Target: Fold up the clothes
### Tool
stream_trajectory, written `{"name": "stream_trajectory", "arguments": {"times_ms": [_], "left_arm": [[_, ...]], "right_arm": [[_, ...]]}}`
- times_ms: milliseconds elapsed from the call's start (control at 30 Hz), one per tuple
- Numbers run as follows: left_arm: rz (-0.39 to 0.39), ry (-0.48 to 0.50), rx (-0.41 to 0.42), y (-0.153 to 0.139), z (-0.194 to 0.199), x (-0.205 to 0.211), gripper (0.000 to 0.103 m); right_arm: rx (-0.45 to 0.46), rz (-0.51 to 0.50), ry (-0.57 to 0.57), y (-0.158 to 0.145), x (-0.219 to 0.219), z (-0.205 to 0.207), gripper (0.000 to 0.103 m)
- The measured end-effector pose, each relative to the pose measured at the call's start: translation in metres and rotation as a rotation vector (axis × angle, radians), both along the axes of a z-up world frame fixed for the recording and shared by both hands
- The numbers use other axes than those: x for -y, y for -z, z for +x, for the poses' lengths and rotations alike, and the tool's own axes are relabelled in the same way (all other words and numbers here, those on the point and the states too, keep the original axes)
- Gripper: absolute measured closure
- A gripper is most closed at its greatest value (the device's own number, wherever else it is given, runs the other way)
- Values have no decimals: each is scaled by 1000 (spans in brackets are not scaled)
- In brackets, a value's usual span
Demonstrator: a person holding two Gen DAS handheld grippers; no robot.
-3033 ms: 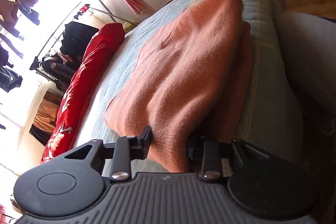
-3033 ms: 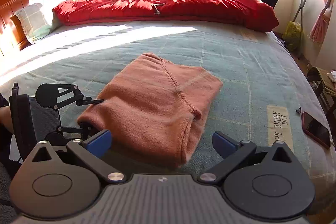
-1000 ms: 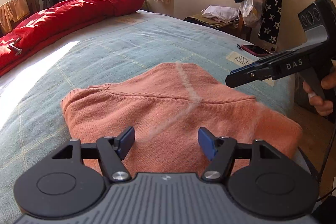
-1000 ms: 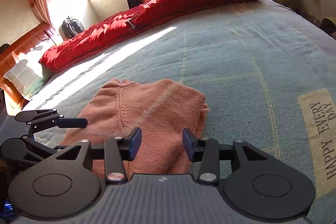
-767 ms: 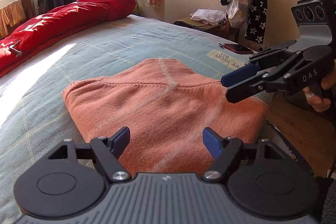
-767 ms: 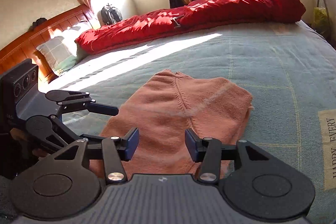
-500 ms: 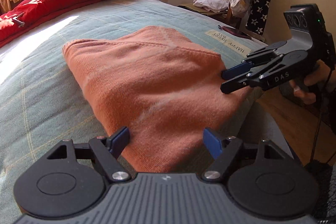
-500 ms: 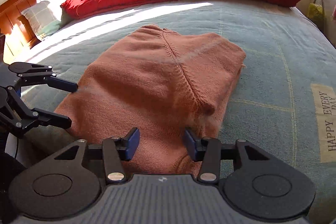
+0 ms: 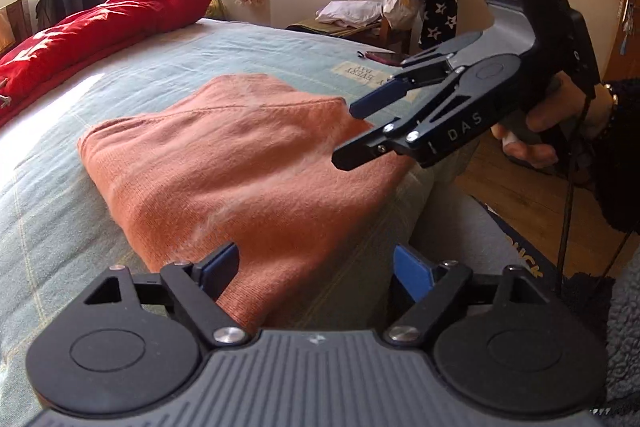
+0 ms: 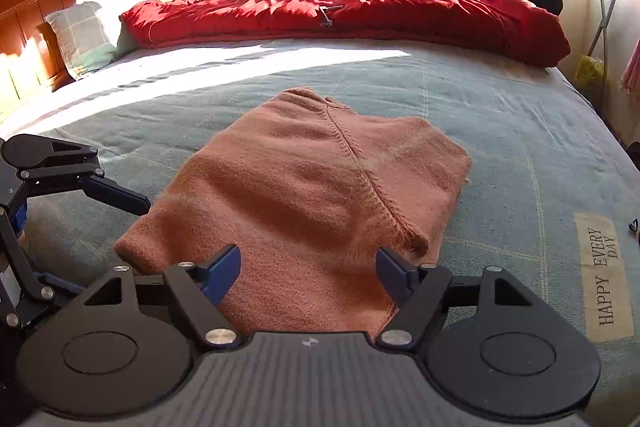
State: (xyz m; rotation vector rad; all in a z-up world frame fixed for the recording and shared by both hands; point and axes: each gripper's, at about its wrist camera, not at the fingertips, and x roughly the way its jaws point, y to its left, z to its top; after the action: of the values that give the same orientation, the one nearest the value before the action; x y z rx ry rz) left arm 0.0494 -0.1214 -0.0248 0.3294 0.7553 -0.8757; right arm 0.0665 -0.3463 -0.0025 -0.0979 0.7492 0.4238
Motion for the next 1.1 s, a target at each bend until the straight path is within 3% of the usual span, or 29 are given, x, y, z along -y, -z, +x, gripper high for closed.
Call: {"name": "stream_trajectory", "arguments": {"times_ms": [133,200,333,433,533,633,800,967,1100], "left_arm": [[6,-15,-32,11,-8,-8,19],[-6,-16,-34,5,-9,-15,18],[-39,-64,13,-20,3,-29,18],[-63,-133,86,-40,23,-34,18],[-97,-248,119,-55,51,-36,18],[-190,-332,47,-62,82,-41,17],[-313,-351,-89,-53,122,-37,17],[-318,-337,-185,-27,145,-19,17],[-287,-353,-235,-1,155,-16,17]], "right_arm": [[-34,-83,9,21,-7,-2,20],[-32,-104,10,25,-6,-6,10],[-30,-78,32,11,3,-2,10],[40,-78,17,-9,0,8,10],[108,-93,-9,-24,-9,25,2],[86,-78,-49,-18,-20,54,0],[-78,-20,-39,20,-27,93,0],[-74,100,-14,31,-10,85,0],[-69,102,4,33,-13,81,0]]}}
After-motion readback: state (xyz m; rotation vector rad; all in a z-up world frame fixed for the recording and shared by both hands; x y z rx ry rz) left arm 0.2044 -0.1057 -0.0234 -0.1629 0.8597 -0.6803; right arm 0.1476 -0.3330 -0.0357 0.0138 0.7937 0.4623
